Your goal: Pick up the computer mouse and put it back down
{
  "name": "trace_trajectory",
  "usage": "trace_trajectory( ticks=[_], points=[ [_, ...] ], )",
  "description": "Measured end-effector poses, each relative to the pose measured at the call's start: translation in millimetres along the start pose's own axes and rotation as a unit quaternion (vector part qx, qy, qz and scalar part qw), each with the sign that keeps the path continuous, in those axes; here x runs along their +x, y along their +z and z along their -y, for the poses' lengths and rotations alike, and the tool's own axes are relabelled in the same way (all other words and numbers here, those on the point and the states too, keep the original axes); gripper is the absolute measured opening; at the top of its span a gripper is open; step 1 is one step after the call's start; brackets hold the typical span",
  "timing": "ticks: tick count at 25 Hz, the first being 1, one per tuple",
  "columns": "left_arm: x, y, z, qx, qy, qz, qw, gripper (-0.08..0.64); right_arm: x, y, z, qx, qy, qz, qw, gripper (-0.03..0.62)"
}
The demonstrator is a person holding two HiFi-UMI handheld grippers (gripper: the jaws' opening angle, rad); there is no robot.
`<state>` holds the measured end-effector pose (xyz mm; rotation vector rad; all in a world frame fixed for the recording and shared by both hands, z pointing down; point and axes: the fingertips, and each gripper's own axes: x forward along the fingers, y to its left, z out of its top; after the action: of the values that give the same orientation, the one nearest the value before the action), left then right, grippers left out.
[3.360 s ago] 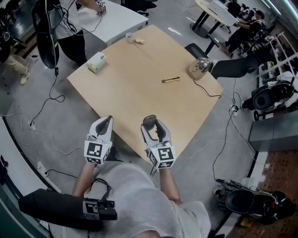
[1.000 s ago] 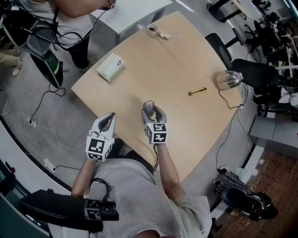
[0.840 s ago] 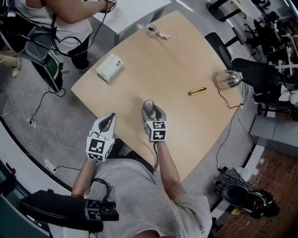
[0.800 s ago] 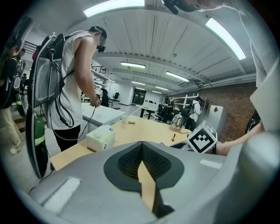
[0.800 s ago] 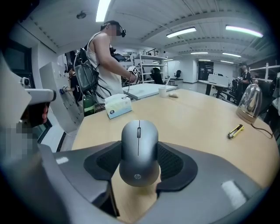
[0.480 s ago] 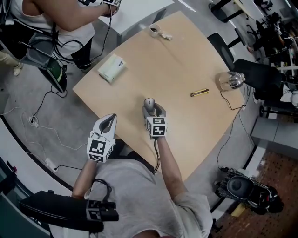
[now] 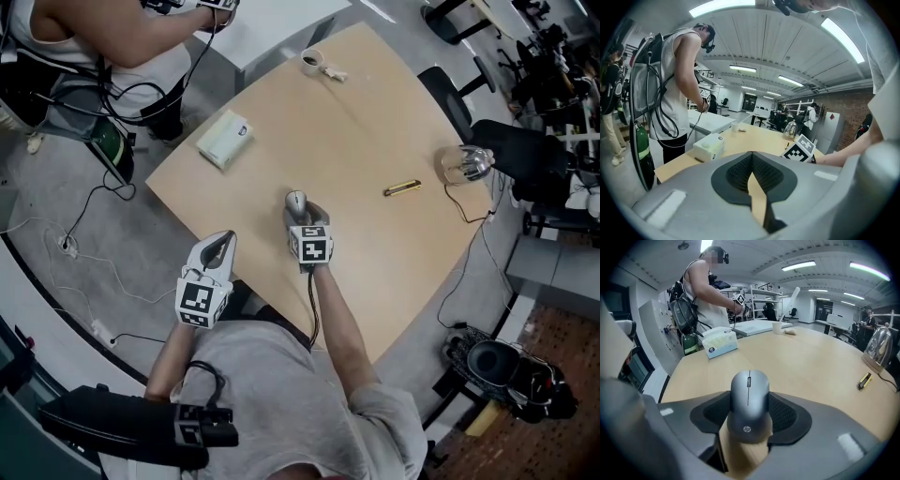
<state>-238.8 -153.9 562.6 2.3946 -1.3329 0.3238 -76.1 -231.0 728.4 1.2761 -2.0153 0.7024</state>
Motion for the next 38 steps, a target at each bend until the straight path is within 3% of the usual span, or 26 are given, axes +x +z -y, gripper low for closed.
trace_trajectory(
  ticks=[17, 34, 38],
  points=[
    [3, 1, -7, -0.006, 0.007, 0.000, 1.0000, 0.020, 20, 1, 6, 0.014, -0.002, -0.033, 0.999, 0.262],
    [-1, 1, -6, -0.005, 0.004, 0.003, 1.0000, 0.020, 19, 4, 8, 0.025, -0.006, -0.010, 1.000, 0.267],
    [-2, 4, -5, -0.002, 0.004, 0.005, 1.0000, 0.020, 19, 5, 6, 0.028, 0.000, -0.007, 1.000, 0.294]
  ],
)
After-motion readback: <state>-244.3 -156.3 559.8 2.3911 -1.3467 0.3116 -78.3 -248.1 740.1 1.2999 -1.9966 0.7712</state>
